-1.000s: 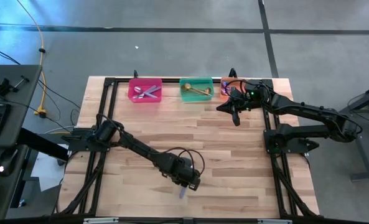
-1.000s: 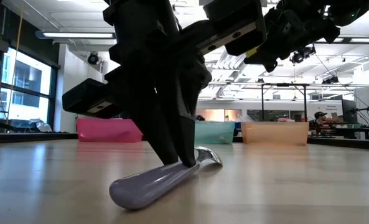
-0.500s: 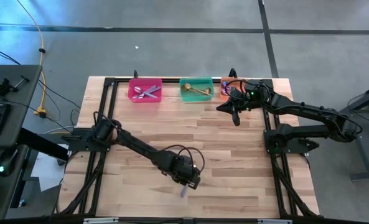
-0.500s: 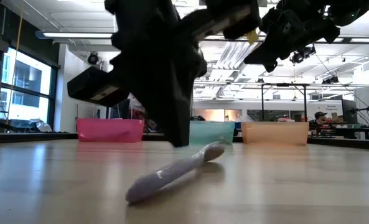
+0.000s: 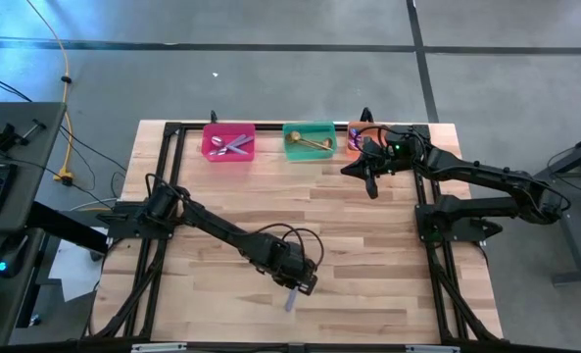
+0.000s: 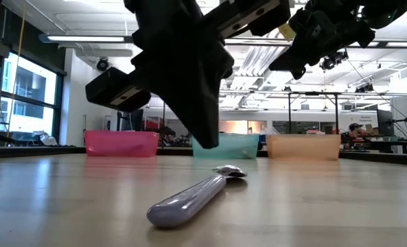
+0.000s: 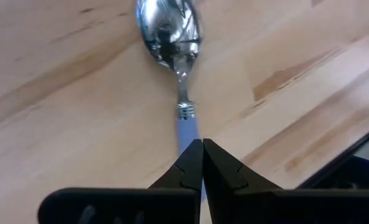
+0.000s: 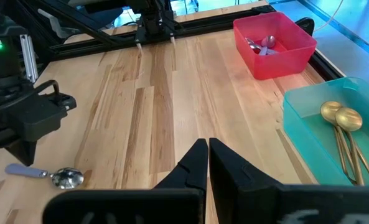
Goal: Sort silverware by color (type)
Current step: Put the purple spoon into the pink bin
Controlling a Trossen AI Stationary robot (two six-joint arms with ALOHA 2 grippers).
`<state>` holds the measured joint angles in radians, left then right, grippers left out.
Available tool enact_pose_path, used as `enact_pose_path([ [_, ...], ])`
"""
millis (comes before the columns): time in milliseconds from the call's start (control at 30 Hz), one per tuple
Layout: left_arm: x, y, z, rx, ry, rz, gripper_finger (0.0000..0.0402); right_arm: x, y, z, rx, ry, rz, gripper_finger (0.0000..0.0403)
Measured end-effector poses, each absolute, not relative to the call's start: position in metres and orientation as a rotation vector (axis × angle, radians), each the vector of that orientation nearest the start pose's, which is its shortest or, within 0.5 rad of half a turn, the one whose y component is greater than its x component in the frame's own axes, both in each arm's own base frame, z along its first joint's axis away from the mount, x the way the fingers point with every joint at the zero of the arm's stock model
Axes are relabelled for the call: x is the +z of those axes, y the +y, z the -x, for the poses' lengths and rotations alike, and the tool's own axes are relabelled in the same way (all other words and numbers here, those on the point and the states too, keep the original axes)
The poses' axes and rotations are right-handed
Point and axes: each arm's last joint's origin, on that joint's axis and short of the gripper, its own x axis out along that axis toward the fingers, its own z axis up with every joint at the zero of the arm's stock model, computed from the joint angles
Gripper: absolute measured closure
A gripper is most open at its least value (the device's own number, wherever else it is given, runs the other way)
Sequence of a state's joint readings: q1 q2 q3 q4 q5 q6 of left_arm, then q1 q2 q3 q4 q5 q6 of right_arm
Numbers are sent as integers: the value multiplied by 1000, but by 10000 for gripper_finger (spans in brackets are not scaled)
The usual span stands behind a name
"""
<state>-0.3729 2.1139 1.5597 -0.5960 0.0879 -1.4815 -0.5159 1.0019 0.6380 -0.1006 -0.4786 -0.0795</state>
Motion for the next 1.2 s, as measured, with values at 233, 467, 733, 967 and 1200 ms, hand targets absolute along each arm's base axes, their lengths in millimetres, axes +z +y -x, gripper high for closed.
enact_pose_path([
  [233,165,-162,-407,536,1144,1168,393,253,-93,-191,-20,409,-143,402],
  [467,164,-161,-408,644,1036,1194,339,253,-93,-191,-20,411,-144,402],
  [733,148,-172,-406,707,1044,1218,287,252,-92,-190,-20,422,-151,402],
  [967,144,-176,-402,770,1011,1215,284,252,-92,-190,-16,422,-135,402],
  [1200,142,-167,-399,812,1045,1162,284,252,-92,-190,-16,422,-134,402],
])
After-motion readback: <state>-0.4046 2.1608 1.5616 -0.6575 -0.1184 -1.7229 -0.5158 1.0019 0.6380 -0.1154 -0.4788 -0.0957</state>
